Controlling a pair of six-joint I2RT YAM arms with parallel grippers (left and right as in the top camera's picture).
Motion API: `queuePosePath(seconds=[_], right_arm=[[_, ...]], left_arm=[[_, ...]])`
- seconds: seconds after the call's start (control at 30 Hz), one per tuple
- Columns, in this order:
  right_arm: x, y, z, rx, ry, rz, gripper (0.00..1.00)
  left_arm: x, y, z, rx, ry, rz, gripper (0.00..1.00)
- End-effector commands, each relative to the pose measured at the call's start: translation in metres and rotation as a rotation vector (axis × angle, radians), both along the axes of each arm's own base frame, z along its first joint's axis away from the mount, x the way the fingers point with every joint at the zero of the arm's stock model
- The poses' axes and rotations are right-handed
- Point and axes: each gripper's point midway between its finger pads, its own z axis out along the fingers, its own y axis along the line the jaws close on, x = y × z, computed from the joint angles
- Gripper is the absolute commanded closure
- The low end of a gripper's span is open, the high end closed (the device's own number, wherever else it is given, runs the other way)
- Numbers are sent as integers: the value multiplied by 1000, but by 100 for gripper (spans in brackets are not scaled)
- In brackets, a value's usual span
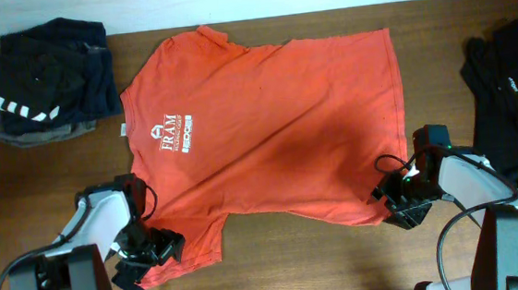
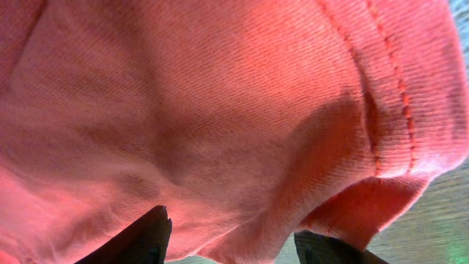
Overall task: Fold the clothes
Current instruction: 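Grasp the bottom hem corners with the left and right grippers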
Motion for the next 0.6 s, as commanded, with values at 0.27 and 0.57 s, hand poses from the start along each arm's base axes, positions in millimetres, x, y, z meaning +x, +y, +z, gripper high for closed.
queuePosePath(seconds=[0.27,0.57], right_arm=[[-15,-10,-14,-69,57,19,40],[-15,-10,-14,-70,57,19,40]], left_arm=[[-5,-13,-24,-45,-25,113,2],[-2,-12,-25,-45,-42,112,72]])
